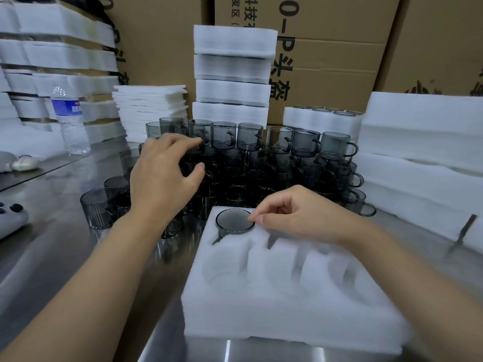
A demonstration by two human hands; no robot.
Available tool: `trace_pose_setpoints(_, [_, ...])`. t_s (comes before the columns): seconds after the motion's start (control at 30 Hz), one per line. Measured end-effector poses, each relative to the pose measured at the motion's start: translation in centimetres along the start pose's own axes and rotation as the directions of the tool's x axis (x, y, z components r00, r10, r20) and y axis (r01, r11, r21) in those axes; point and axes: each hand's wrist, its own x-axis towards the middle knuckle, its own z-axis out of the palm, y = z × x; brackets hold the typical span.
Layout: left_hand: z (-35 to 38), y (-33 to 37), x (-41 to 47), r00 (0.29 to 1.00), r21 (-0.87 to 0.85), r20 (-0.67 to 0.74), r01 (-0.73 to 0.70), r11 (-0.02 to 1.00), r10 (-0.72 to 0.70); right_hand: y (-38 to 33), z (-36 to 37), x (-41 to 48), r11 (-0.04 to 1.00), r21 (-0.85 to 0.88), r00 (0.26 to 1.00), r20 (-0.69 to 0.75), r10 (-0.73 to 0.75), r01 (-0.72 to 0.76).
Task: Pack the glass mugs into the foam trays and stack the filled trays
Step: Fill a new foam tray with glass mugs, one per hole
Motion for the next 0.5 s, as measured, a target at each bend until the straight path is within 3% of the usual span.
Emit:
trace_pose_setpoints(0.23, [0.6,0.4,2.4,0.999,0.157,0.042,-0.01,0.988,0.004,-0.1,0.1,0.0,1.0,0.028,1.0,0.016,0.008,-0.009])
trace_pose_setpoints(0.4, [0.8,1.8,5.6,0.973,0.318,0.201,0.043,0.947,-0.112,-0.5,0.0,-0.1,0.999,0.03,1.0,0.015,0.013,-0.014])
trace_pose_setpoints(0.5, [1.3,2.1,5.7,0.963,0.327,0.242,0.038,0.944,-0.123,-0.6,0.0,-0.2,0.999,0.033,1.0,0.019,0.011,-0.011])
